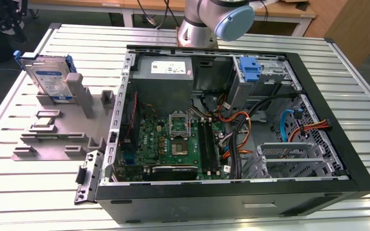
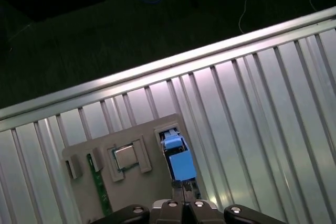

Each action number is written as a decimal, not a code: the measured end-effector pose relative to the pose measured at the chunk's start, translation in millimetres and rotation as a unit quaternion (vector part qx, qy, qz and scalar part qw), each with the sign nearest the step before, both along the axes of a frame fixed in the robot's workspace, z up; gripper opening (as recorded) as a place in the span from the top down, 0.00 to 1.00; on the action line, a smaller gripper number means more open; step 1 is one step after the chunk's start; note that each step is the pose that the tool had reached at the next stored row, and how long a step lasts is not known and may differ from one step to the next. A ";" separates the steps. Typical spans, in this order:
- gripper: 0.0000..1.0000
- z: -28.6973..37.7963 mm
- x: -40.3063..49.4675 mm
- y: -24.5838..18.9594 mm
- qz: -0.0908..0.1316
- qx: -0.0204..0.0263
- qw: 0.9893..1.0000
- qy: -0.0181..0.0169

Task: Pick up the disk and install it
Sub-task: 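Pick up the disk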

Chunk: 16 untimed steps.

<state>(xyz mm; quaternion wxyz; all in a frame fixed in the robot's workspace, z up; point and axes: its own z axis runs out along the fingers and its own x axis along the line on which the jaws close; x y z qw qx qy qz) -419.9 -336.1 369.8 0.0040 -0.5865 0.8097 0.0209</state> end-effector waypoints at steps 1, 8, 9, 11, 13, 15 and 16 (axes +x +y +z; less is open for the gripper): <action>0.90 0.0 0.0 0.0 0.008 0.000 1.000 0.000; 0.90 -0.2 0.0 0.0 0.062 0.000 0.998 0.000; 0.90 -0.2 0.0 0.0 0.071 0.000 0.997 0.000; 0.90 -0.1 0.0 0.0 0.086 0.000 0.996 0.000; 0.90 -0.2 0.0 0.0 0.088 0.000 0.996 0.000; 0.90 -0.2 0.0 0.0 0.088 0.000 0.996 0.000; 0.90 -0.2 0.0 0.0 0.088 0.000 0.996 0.000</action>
